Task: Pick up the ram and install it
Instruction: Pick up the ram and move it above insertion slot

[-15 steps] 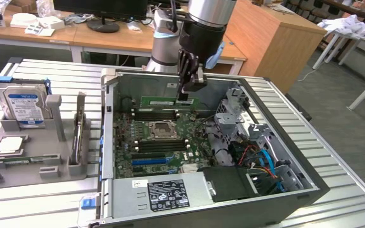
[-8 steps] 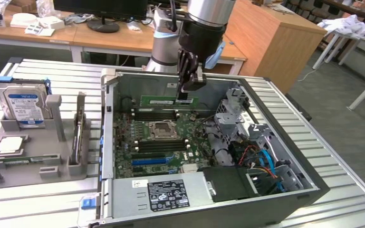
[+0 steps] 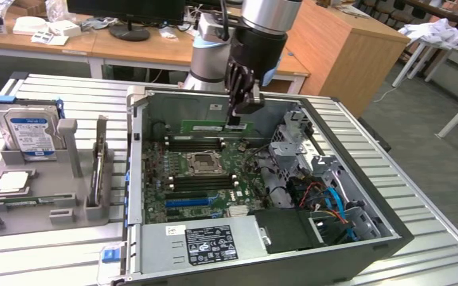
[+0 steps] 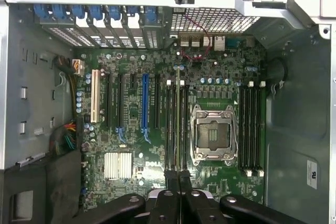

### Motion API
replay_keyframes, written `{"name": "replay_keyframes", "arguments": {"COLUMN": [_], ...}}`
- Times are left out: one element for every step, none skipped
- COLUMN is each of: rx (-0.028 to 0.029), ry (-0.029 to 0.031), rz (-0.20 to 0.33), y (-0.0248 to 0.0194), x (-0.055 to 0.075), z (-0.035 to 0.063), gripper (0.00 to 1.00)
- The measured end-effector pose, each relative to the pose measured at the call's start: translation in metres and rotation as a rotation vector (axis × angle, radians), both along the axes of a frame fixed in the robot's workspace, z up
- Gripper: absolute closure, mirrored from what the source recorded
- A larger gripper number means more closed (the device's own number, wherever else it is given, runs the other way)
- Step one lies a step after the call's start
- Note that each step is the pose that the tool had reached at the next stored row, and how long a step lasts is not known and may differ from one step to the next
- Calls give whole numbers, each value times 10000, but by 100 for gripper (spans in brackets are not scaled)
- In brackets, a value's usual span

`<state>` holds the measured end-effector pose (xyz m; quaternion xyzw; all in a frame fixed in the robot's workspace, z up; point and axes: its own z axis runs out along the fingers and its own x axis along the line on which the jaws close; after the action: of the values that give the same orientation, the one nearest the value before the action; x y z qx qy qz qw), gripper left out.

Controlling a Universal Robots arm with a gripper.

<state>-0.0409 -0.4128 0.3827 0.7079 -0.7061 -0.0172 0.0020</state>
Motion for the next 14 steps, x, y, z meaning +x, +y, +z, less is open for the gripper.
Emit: {"name": "replay_keyframes", "arguments": {"rx": [1, 1, 0, 0, 0, 0, 0, 1, 1, 0, 2, 5, 5, 4], "ry": [-1, 0, 0, 0, 0, 0, 0, 0, 0, 0, -1, -2, -2, -1], "rz": [0, 0, 0, 0, 0, 0, 0, 0, 0, 0, 0, 0, 0, 0], "y": [0, 0, 0, 0, 0, 0, 0, 0, 0, 0, 1, 1, 1, 0], "x": [4, 7, 14, 26, 39, 51, 53, 53, 53, 53, 53, 53, 53, 53], "z": [0, 0, 0, 0, 0, 0, 0, 0, 0, 0, -2, -8, -16, -25], "gripper": [89, 89, 89, 89, 89, 89, 89, 89, 89, 89, 89, 89, 89, 89]}}
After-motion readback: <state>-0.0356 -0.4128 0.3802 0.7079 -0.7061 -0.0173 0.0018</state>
